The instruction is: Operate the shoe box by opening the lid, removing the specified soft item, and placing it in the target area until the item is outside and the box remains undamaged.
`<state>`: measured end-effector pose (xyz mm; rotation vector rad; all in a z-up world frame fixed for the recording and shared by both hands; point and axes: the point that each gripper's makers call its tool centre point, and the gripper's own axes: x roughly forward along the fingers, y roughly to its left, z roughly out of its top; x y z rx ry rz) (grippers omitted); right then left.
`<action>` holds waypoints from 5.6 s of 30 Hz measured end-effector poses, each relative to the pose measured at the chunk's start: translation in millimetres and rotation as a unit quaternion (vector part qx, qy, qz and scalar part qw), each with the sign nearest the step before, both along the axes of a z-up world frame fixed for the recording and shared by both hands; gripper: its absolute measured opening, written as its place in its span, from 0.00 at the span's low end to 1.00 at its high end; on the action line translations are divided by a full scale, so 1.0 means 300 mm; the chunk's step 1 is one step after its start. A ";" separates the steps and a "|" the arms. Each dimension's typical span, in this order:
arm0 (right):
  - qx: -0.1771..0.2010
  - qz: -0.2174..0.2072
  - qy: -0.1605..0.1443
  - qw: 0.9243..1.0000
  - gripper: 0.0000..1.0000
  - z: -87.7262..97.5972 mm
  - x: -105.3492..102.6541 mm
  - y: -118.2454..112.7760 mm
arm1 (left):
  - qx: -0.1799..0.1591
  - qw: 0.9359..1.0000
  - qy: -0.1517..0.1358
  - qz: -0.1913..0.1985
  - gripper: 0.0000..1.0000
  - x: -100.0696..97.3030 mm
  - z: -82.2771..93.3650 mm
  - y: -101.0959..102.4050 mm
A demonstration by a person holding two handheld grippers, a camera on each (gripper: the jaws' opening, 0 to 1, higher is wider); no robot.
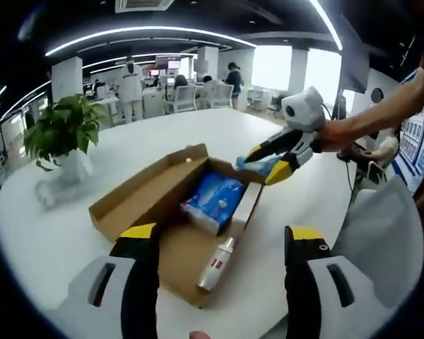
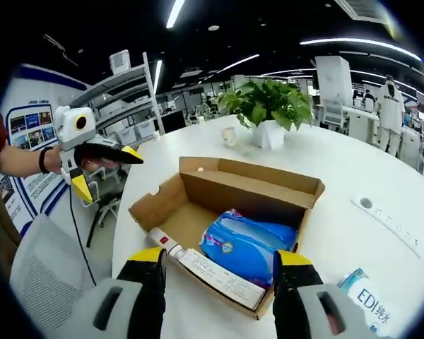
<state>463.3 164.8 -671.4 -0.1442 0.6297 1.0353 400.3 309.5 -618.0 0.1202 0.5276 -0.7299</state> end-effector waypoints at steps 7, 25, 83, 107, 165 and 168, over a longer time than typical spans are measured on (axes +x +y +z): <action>-0.011 0.006 0.004 1.000 0.58 -0.024 0.031 0.014 | -0.004 1.000 0.007 -0.001 0.71 -0.008 -0.009 0.011; -0.057 0.049 -0.009 0.997 0.58 -0.057 0.118 0.056 | -0.014 1.000 0.013 0.010 0.69 -0.039 -0.007 0.031; -0.344 0.352 -0.078 0.867 0.62 -0.315 0.167 0.149 | -0.036 0.998 0.018 0.049 0.68 -0.094 0.020 0.155; -0.362 0.383 -0.070 0.847 0.52 -0.383 0.141 0.157 | -0.037 0.998 0.025 0.054 0.67 -0.108 0.005 0.155; -0.343 0.346 -0.121 0.865 0.42 -0.089 0.087 0.161 | -0.058 0.998 -0.004 0.027 0.67 -0.156 0.095 0.122; -0.345 0.344 -0.124 0.864 0.42 -0.070 0.082 0.149 | -0.059 0.998 -0.004 0.024 0.67 -0.163 0.098 0.116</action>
